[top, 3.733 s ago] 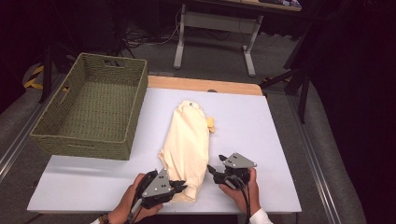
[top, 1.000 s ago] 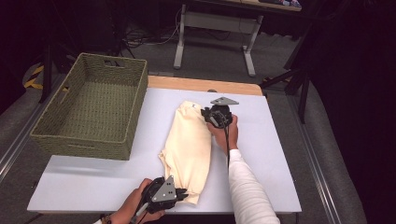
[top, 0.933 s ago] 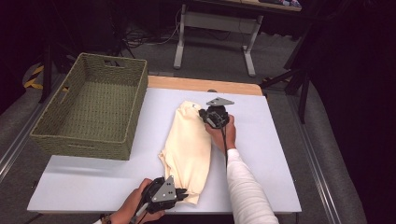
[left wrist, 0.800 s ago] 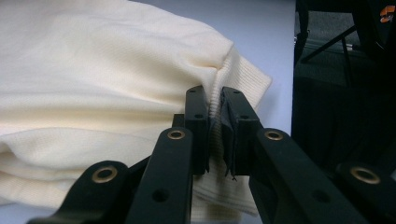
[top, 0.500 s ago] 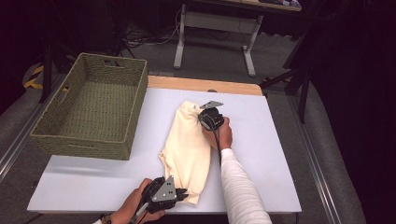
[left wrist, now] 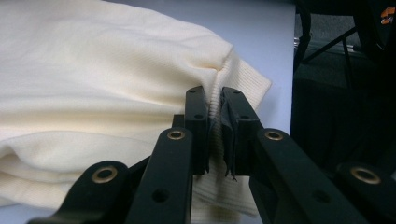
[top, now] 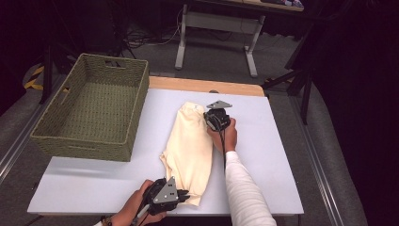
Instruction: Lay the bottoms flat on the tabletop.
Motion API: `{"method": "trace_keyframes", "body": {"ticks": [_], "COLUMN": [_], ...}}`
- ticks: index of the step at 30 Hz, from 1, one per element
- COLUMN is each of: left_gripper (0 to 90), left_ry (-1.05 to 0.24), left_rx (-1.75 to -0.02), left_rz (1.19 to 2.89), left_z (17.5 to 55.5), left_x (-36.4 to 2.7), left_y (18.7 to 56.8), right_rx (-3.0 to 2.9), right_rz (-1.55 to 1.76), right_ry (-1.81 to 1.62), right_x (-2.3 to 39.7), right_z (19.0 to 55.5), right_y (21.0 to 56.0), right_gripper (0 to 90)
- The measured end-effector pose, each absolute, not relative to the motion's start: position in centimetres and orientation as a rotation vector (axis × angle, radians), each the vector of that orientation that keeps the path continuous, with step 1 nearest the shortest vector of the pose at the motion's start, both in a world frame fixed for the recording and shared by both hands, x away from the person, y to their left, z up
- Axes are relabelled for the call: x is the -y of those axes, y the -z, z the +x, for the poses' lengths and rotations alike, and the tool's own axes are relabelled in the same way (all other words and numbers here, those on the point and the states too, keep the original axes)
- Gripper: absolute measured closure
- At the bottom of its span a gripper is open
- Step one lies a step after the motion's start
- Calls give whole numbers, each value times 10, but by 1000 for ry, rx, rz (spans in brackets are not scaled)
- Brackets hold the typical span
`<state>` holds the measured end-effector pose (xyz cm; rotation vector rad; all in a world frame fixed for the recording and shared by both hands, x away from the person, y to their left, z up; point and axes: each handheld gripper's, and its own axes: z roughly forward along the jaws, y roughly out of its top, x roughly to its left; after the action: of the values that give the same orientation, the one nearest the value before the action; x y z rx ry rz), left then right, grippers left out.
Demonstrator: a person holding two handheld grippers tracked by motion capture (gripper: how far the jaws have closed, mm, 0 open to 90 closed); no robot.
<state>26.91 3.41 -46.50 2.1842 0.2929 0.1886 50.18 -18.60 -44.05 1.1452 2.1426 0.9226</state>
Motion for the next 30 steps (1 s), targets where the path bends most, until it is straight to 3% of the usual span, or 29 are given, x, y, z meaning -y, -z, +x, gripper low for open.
{"method": "trace_keyframes", "body": {"ticks": [17,30], "left_gripper": [724,637], "left_ry": [-269,-338], "left_rx": [-292,-355], "left_rz": [2106,2045], "left_z": [264,276], "left_x": [-58,-84], "left_y": [439,426], "right_rx": [-2112,-2135], "right_rz": [987,899], "right_ry": [-1195,-1245], "right_x": [198,202], "right_z": [426,388], "right_y": [413,420], "right_gripper": [877,838]}}
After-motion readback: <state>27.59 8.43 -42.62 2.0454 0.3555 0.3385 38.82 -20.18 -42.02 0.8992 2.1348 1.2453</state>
